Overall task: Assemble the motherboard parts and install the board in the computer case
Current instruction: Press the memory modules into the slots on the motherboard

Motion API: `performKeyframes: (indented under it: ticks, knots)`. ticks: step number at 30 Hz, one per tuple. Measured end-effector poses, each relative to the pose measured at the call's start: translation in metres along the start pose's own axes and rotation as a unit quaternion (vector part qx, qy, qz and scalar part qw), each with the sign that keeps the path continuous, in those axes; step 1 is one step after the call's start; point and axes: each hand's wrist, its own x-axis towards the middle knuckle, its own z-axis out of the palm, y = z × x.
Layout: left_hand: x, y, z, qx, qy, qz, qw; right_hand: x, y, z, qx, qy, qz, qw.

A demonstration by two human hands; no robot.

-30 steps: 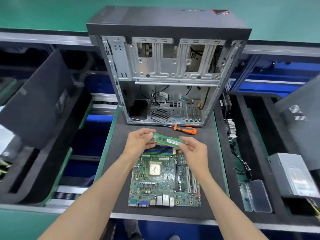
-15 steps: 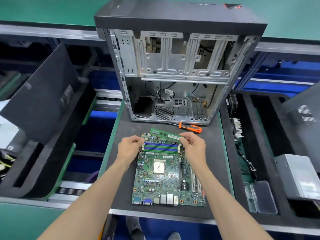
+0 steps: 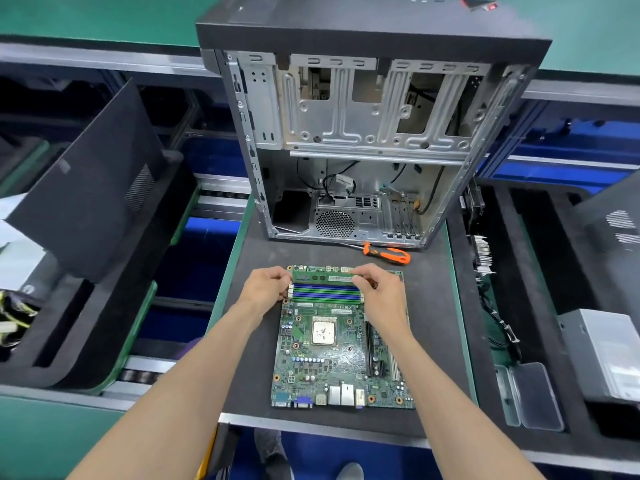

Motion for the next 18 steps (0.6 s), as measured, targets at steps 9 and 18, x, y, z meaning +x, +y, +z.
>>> performKeyframes:
  ticks: [9, 18]
  knots:
    - [0.004, -0.009, 0.0, -0.005, 0.005, 0.01, 1.0, -0.001, -0.001, 0.001, -0.015, 0.007, -0.014, 1.0]
    - [-0.012, -0.007, 0.009, -0.093, -0.002, 0.05, 0.994, 0.001, 0.003, -0.003, 0.007, 0.001, -0.022, 1.0]
